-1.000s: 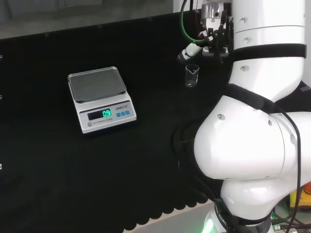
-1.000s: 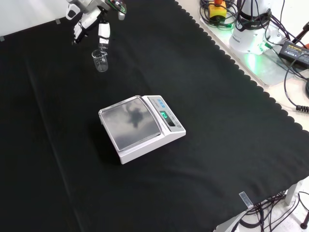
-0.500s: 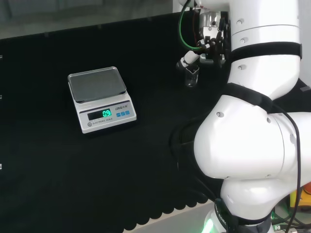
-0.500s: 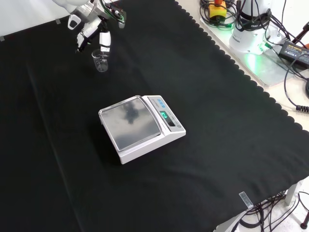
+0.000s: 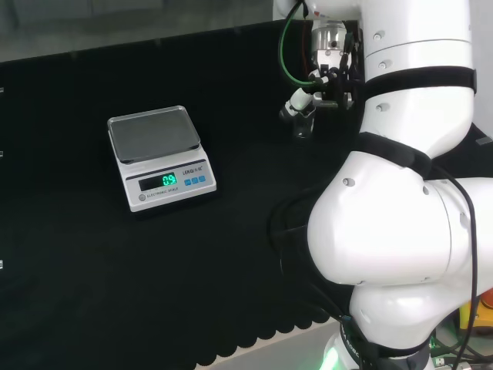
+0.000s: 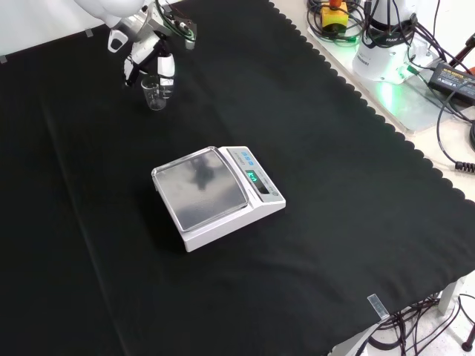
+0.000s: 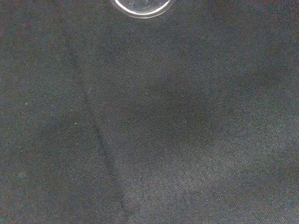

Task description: Pick up the beaker.

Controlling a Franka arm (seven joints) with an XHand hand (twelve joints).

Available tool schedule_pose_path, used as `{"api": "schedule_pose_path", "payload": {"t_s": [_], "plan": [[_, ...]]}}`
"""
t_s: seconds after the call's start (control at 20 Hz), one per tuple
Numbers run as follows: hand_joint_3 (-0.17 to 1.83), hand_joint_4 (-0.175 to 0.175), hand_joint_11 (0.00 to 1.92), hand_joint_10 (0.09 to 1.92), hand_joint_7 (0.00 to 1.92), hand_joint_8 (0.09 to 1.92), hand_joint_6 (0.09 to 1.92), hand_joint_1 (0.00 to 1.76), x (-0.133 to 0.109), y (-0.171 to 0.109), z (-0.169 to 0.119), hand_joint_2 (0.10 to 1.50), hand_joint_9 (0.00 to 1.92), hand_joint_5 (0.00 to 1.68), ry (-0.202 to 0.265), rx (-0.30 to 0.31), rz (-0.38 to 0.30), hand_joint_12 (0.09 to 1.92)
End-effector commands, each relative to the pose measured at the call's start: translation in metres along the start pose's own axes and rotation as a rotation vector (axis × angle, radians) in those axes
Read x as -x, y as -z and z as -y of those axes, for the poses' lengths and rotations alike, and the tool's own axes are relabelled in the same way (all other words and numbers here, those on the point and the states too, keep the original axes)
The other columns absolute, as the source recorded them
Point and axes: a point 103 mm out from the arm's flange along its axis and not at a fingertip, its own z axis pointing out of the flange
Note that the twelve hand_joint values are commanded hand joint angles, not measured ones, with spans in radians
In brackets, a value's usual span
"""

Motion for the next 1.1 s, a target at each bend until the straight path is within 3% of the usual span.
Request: {"api": "schedule_pose_path", "payload": {"t_s": [0.05, 0.3, 0.5, 0.65, 1.1], "plan": [[0.0, -0.088, 0.57, 0.78, 0.37, 0.79, 0.09, 0.64, -0.007, 0.002, 0.001, 0.82, 0.44, 0.48, -0.009, 0.032, 0.025, 1.28], [0.02, -0.096, 0.82, 0.64, 0.57, 0.78, 0.22, 0.74, -0.013, 0.0, 0.001, 0.85, 0.72, 0.55, -0.008, 0.04, 0.039, 1.14], [0.07, -0.107, 1.07, 0.51, 0.68, 0.78, 0.52, 0.81, -0.016, 0.002, 0.001, 0.86, 0.94, 0.5, -0.015, 0.045, 0.048, 0.96], [0.13, -0.111, 1.21, 0.42, 0.76, 0.77, 0.68, 0.87, -0.016, 0.004, 0.003, 0.85, 1.08, 0.56, -0.017, 0.053, 0.043, 0.84], [0.54, -0.154, 1.57, 0.17, 0.97, 0.73, 0.63, 1.03, -0.022, 0.007, 0.008, 0.75, 1.46, 0.9, -0.028, 0.08, 0.088, 0.58]]}}
